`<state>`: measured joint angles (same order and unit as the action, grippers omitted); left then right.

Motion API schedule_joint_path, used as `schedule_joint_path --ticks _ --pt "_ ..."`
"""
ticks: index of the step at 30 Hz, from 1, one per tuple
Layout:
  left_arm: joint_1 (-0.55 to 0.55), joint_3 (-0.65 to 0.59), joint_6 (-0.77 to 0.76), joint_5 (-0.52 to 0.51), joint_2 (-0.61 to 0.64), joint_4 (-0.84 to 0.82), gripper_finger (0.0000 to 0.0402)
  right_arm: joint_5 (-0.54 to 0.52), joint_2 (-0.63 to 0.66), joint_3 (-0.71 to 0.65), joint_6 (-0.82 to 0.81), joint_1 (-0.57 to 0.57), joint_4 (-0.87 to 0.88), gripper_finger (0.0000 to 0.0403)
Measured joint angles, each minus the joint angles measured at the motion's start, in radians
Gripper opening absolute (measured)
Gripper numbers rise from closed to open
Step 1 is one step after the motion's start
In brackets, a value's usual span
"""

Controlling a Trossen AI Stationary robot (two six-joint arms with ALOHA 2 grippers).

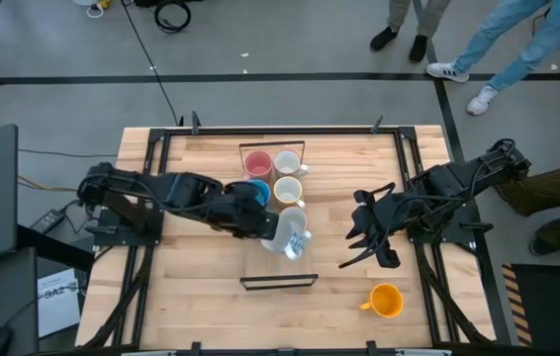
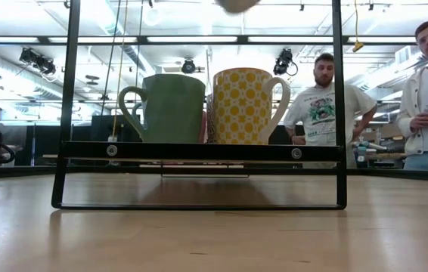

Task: Place coffee mugs
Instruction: Put the blue patterned mug on the shelf

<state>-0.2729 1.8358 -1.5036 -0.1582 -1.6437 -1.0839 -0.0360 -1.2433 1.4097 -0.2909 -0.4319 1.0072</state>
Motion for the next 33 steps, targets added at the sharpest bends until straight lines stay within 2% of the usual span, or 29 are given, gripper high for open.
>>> schedule_joint_path --ticks 6,10,21,33 --pt "0.008 -0.001 -0.070 0.005 -0.059 -0.077 0.0021 0.000 0.000 0.000 0.046 0.000 0.005 0.0113" --pt "0.006 -0.001 -0.110 0.011 -0.092 -0.068 0.0021 0.000 0.000 0.000 0.085 0.000 0.005 0.0113" --pt "0.005 -0.001 -0.163 0.109 -0.188 -0.064 0.0021 0.000 0.000 0.000 0.111 0.000 0.005 0.0113" --pt "0.006 -0.001 -0.218 0.119 -0.254 -0.037 0.0021 0.000 0.000 0.000 0.111 0.000 0.001 0.0114"
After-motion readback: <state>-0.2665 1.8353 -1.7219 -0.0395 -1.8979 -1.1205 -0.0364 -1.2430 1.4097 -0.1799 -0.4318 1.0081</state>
